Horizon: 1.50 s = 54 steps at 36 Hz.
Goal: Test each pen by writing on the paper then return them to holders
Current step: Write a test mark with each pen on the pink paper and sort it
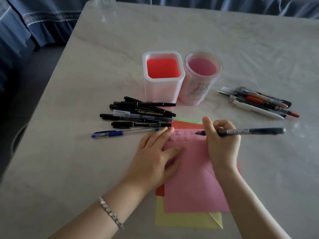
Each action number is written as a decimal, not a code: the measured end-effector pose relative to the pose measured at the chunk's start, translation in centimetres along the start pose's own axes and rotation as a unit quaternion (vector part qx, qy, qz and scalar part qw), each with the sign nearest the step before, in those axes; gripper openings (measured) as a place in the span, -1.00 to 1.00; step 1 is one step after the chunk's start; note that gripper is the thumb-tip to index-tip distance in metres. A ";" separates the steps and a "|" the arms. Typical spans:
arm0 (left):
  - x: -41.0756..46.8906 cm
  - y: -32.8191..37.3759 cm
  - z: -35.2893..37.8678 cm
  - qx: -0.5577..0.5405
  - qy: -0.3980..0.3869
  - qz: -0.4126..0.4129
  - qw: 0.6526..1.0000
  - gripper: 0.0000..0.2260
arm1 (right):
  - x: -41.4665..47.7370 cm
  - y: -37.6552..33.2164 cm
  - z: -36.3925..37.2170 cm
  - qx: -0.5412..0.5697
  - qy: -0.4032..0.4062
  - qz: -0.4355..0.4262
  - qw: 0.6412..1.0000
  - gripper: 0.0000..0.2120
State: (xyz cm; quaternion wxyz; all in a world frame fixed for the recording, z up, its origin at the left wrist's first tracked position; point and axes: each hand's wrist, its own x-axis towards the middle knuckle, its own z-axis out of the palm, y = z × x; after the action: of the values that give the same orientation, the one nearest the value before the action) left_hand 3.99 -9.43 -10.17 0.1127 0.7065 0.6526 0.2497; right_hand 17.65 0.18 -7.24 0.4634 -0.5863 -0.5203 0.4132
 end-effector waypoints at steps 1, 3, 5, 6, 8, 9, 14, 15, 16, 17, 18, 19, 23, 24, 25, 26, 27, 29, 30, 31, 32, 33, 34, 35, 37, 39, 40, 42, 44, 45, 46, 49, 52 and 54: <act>0.0 0.0 -0.1 0.002 -0.003 0.000 1.000 -0.73 | 0.1 -0.2 -0.5 0.008 -0.013 0.009 1.000 -0.68; 0.0 0.0 -0.1 0.008 -0.011 -0.001 1.000 -0.72 | 0.4 -0.6 -1.3 -0.007 -0.047 0.016 0.999 -0.68; 0.0 -0.1 -0.2 0.018 -0.016 0.005 1.000 -0.72 | 0.5 -1.2 -2.2 -0.015 -0.079 0.032 0.996 -0.68; 0.0 -0.1 -0.3 0.020 -0.017 0.007 1.000 -0.72 | 0.6 -1.6 -2.6 0.005 -0.097 0.058 0.994 -0.63; 0.0 -0.1 -0.3 0.022 -0.017 0.012 1.000 -0.72 | 0.9 -2.4 -3.5 0.065 -0.153 0.131 0.977 -0.43; 0.0 0.0 -0.3 0.023 -0.016 0.014 1.000 -0.72 | 0.9 -2.7 -3.9 0.076 -0.182 0.148 0.969 -0.35; 0.1 -0.1 -0.1 0.009 -0.004 0.004 1.000 -0.73 | 0.5 -4.5 -5.7 -0.024 -0.130 0.092 0.987 -0.43; 0.1 -0.1 -0.1 0.005 0.000 0.003 1.000 -0.73 | 0.4 -4.8 -5.8 -0.021 -0.109 0.084 0.990 -0.50; 0.0 -0.1 0.0 0.001 0.004 0.004 1.000 -0.73 | 0.4 -5.1 -5.9 0.000 -0.099 0.080 0.992 -0.58; 0.0 -0.1 0.0 -0.001 0.006 0.004 1.000 -0.73 | 0.3 -5.4 -6.0 0.029 -0.096 0.077 0.992 -0.66; 0.0 -0.1 0.0 -0.002 0.007 0.005 1.000 -0.72 | 0.2 -5.7 -5.9 0.056 -0.098 0.075 0.991 -0.72; 0.0 -0.1 0.0 -0.004 0.009 0.005 1.000 -0.72 | 0.0 -5.8 -5.8 0.080 -0.104 0.079 0.988 -0.77; 0.1 0.0 0.0 -0.007 0.017 0.006 1.000 -0.72 | -0.5 -6.0 -5.5 0.166 -0.137 0.102 0.971 -0.70; 0.1 0.0 0.0 -0.006 0.016 0.007 1.000 -0.72 | -0.7 -6.1 -5.5 0.173 -0.143 0.099 0.969 -0.66; 0.1 0.0 0.0 -0.005 0.015 0.009 1.000 -0.72 | -0.8 -6.2 -5.5 0.176 -0.148 0.097 0.968 -0.65; 0.0 0.0 0.0 -0.005 0.015 0.009 1.000 -0.72 | -1.0 -6.2 -5.4 0.183 -0.154 0.101 0.966 -0.68; 0.0 0.0 0.0 -0.004 0.013 0.009 1.000 -0.71 | -1.1 -6.3 -5.4 0.197 -0.160 0.113 0.961 -0.70; 0.0 0.0 0.0 -0.003 0.011 0.008 1.000 -0.71 | -1.2 -6.3 -5.5 0.239 -0.177 0.148 0.943 -0.71; 0.0 0.0 0.0 -0.004 0.011 0.007 1.000 -0.71 | -1.2 -6.4 -5.5 0.257 -0.186 0.163 0.934 -0.71; 0.0 0.0 0.0 -0.005 0.010 0.006 1.000 -0.71 | -1.2 -6.5 -5.5 0.270 -0.195 0.175 0.927 -0.71; 0.0 -0.1 0.0 -0.004 0.010 0.006 1.000 -0.71 | -1.3 -6.6 -5.5 0.278 -0.202 0.185 0.921 -0.70; 0.0 -0.1 0.0 -0.004 0.010 0.005 1.000 -0.71 | -1.4 -6.6 -5.5 0.281 -0.209 0.194 0.916 -0.71; 0.0 -0.1 0.0 -0.003 0.009 0.005 1.000 -0.71 | -1.4 -6.8 -5.5 0.281 -0.217 0.202 0.913 -0.72; 0.0 -0.1 0.0 -0.002 0.007 0.004 1.000 -0.71 | -1.5 -6.9 -5.6 0.281 -0.226 0.211 0.908 -0.74; 0.0 0.0 0.0 0.001 0.006 0.003 1.000 -0.71 | -1.7 -7.2 -5.6 0.291 -0.243 0.230 0.896 -0.77; 0.0 0.0 -0.1 0.003 0.006 0.002 1.000 -0.71 | -1.9 -7.4 -5.7 0.300 -0.250 0.245 0.887 -0.73; 0.1 0.0 -0.1 0.003 0.006 0.002 1.000 -0.71 | -1.9 -7.5 -5.7 0.301 -0.252 0.249 0.885 -0.72; 0.1 0.0 -0.1 0.002 0.006 0.002 1.000 -0.71 | -2.0 -7.6 -5.6 0.294 -0.258 0.251 0.885 -0.70; 0.0 0.0 -0.1 0.001 0.005 0.002 1.000 -0.71 | -2.1 -7.7 -5.5 0.266 -0.261 0.251 0.893 -0.65; 0.0 0.0 -0.1 0.002 0.005 0.002 1.000 -0.71 | -2.2 -7.7 -5.5 0.249 -0.258 0.254 0.898 -0.61; 0.0 0.0 -0.1 0.002 0.005 0.002 1.000 -0.70 | -2.2 -7.7 -5.4 0.233 -0.251 0.259 0.903 -0.57; 0.0 -0.1 -0.1 0.005 0.007 0.003 1.000 -0.71 | -2.2 -7.5 -5.1 0.190 -0.222 0.255 0.922 -0.49; 0.0 -0.1 -0.1 0.009 0.009 0.005 1.000 -0.71 | -2.1 -7.3 -4.8 0.164 -0.194 0.231 0.939 -0.54; 0.0 -0.1 -0.1 0.012 0.009 0.005 1.000 -0.71 | -2.1 -7.2 -4.8 0.157 -0.189 0.220 0.944 -0.60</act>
State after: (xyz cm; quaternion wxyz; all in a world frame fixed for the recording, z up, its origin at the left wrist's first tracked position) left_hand 3.85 -9.45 -10.18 0.0971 0.7087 0.6529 0.2491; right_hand 20.38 -2.24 0.84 0.3401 -0.5176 -0.3847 0.6844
